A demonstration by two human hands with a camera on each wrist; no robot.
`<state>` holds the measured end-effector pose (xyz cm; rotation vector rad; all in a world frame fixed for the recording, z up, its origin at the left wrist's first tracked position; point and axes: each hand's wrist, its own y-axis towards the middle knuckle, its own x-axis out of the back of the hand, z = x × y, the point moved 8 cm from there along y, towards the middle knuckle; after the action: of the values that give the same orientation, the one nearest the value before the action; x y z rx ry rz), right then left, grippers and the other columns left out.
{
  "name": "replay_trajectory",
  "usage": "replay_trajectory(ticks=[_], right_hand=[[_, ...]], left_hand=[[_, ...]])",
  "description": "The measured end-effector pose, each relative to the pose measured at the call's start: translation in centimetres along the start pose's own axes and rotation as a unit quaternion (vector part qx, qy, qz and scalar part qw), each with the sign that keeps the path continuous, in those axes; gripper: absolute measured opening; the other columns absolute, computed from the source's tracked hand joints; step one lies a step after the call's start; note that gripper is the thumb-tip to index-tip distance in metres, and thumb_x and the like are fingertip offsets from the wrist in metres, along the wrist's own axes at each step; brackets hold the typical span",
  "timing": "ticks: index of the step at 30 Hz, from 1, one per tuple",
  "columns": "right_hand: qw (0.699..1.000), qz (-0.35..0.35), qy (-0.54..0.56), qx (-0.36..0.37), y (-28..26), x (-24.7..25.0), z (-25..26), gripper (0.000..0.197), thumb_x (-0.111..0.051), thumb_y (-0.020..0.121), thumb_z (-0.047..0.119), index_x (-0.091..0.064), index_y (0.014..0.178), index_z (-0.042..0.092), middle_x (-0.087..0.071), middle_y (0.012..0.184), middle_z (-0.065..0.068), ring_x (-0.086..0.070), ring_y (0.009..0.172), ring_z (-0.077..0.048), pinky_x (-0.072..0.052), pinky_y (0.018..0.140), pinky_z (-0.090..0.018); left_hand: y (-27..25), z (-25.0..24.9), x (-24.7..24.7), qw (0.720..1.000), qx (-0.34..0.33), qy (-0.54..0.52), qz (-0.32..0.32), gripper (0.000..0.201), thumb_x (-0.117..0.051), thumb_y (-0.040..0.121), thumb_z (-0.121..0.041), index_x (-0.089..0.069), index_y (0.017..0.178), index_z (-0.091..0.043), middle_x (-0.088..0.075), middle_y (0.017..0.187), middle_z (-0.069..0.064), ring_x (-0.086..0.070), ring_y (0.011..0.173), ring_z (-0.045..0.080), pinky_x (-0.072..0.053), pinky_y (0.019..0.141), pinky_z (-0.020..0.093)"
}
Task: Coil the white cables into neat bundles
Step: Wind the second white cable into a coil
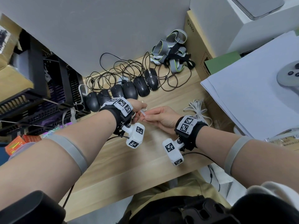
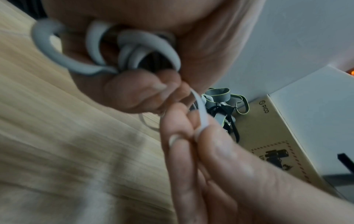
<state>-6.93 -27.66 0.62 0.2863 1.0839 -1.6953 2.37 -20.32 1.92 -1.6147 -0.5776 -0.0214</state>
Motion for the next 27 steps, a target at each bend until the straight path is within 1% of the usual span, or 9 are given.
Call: replay_trajectory(ticks=[3,9,12,15,19,21,23,25,27], right_hand=[[1.000,-0.012,-0.005,-0.012,0.0,0.2,-0.2,0.019,-0.059,0.082,-0.018,-0.065,0.099,-0.014,-0.073,0.086,-0.016,-0.073,0.081,-0.016,-0.057,0.074,-0.020],[0.999,-0.036,-0.027,-0.012,-0.2,0.5,-0.3,0.016,-0.061,0.082,-0.017,-0.066,0.097,-0.014,-0.074,0.082,-0.014,-0.073,0.079,-0.015,-0.057,0.071,-0.019],[0.997,-0.046,-0.056,-0.002,-0.3,0.5,-0.2,0.014,-0.063,0.082,-0.016,-0.070,0.090,-0.008,-0.074,0.080,-0.014,-0.072,0.077,-0.015,-0.056,0.071,-0.019],[0.998,-0.046,-0.052,0.006,-0.4,0.5,-0.2,0.018,-0.063,0.081,-0.016,-0.071,0.091,-0.004,-0.072,0.086,-0.018,-0.072,0.081,-0.019,-0.058,0.074,-0.022],[0.999,-0.021,-0.031,0.006,-0.6,0.1,0.0,0.018,-0.061,0.082,-0.017,-0.070,0.090,-0.004,-0.074,0.088,-0.016,-0.073,0.083,-0.018,-0.057,0.075,-0.021],[1.000,-0.002,-0.016,0.001,-0.7,-0.1,0.0,0.016,-0.061,0.082,-0.015,-0.070,0.091,-0.006,-0.075,0.092,-0.015,-0.073,0.090,-0.019,-0.057,0.080,-0.022],[1.000,0.002,-0.010,-0.001,-0.6,0.1,-0.1,0.013,-0.064,0.083,-0.011,-0.070,0.093,-0.008,-0.072,0.104,-0.022,-0.070,0.103,-0.025,-0.056,0.087,-0.025],[1.000,-0.004,-0.015,-0.001,-0.5,0.3,-0.2,0.013,-0.066,0.083,-0.007,-0.070,0.095,-0.009,-0.066,0.116,-0.028,-0.065,0.113,-0.029,-0.055,0.092,-0.026],[1.000,-0.015,-0.008,-0.001,-0.5,0.5,-0.4,0.014,-0.067,0.084,-0.005,-0.069,0.096,-0.011,-0.065,0.115,-0.030,-0.065,0.110,-0.029,-0.055,0.091,-0.026]], left_hand=[[-0.2,-0.2,0.2,0.999,-0.029,-0.004,-0.032,0.035,-0.059,0.101,-0.039,-0.054,0.084,-0.009,-0.046,0.061,0.002,-0.036,0.030,0.008,-0.034,0.036,0.013],[-0.5,-0.3,0.4,0.997,-0.050,-0.014,-0.050,0.034,-0.060,0.101,-0.035,-0.051,0.080,-0.010,-0.042,0.059,0.001,-0.037,0.044,0.010,-0.033,0.038,0.013],[-0.6,-0.3,0.5,0.996,-0.061,-0.018,-0.062,0.035,-0.061,0.100,-0.035,-0.052,0.079,-0.009,-0.043,0.058,0.002,-0.038,0.043,0.011,-0.034,0.037,0.013],[-0.5,-0.4,0.6,0.995,-0.066,-0.022,-0.070,0.036,-0.061,0.100,-0.036,-0.054,0.079,-0.008,-0.045,0.057,0.003,-0.039,0.038,0.010,-0.035,0.036,0.013],[-0.1,-0.3,0.2,0.998,-0.055,-0.028,-0.029,0.040,-0.059,0.100,-0.043,-0.057,0.083,-0.006,-0.049,0.058,0.005,-0.041,0.033,0.009,-0.037,0.036,0.014],[0.2,0.0,-0.3,0.999,-0.029,-0.032,0.017,0.051,-0.056,0.100,-0.050,-0.056,0.073,-0.007,-0.049,0.049,0.004,-0.040,0.030,0.009,-0.036,0.035,0.015],[0.0,0.2,-0.9,0.996,-0.004,-0.044,0.072,0.061,-0.049,0.101,-0.055,-0.051,0.062,-0.008,-0.045,0.041,0.001,-0.037,0.028,0.007,-0.033,0.033,0.014],[-0.3,0.2,-1.1,0.993,0.009,-0.057,0.099,0.065,-0.045,0.102,-0.057,-0.048,0.061,-0.006,-0.044,0.038,0.002,-0.037,0.026,0.007,-0.032,0.031,0.014],[-0.1,0.2,-0.9,0.994,0.008,-0.070,0.087,0.062,-0.049,0.101,-0.056,-0.049,0.065,-0.005,-0.046,0.038,0.003,-0.039,0.026,0.007,-0.033,0.030,0.014]])
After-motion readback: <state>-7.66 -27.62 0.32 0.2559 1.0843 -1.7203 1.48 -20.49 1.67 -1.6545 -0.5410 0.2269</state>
